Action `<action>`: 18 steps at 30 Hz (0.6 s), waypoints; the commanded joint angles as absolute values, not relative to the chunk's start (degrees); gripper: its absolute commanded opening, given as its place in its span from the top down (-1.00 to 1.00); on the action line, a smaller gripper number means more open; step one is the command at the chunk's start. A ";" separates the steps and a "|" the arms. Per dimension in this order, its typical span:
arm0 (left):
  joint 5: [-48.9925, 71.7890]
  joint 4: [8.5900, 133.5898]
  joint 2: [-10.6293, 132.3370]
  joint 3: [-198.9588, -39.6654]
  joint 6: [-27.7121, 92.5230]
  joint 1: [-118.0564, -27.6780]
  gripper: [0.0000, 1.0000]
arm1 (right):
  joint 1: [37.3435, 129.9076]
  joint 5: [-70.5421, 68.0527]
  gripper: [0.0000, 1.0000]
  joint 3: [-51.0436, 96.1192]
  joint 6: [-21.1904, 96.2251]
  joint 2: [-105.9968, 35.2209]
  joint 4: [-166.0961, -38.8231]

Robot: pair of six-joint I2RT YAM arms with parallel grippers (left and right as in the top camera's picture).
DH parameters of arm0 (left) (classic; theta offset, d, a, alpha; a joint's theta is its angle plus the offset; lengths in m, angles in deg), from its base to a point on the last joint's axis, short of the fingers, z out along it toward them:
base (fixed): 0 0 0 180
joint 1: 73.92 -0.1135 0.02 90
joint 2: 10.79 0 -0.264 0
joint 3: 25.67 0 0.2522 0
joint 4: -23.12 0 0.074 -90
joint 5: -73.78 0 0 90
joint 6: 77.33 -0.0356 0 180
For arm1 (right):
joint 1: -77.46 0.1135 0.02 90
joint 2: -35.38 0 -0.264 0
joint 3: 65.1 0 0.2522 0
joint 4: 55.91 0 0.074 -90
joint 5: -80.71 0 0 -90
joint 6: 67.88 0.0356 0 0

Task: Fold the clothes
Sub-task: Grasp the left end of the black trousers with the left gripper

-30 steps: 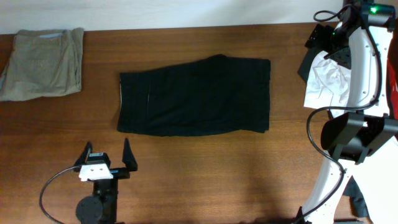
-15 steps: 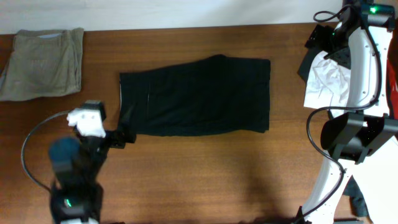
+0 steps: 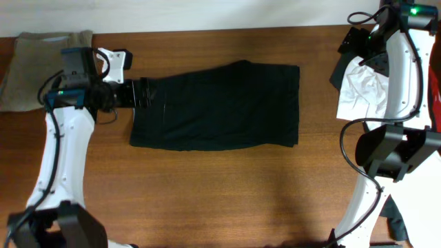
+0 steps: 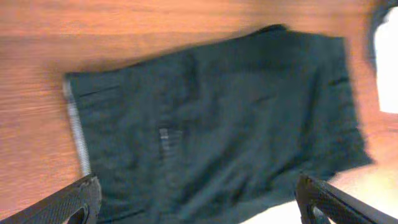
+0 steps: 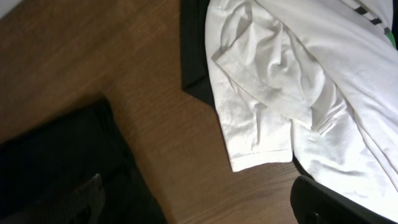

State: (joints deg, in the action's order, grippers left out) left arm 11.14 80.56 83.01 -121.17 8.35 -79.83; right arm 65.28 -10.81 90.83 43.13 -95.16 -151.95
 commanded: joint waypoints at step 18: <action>-0.95 78.25 105.76 -122.42 5.23 -82.21 -0.98 | 65.43 -11.48 -0.97 91.00 43.62 -94.33 -151.95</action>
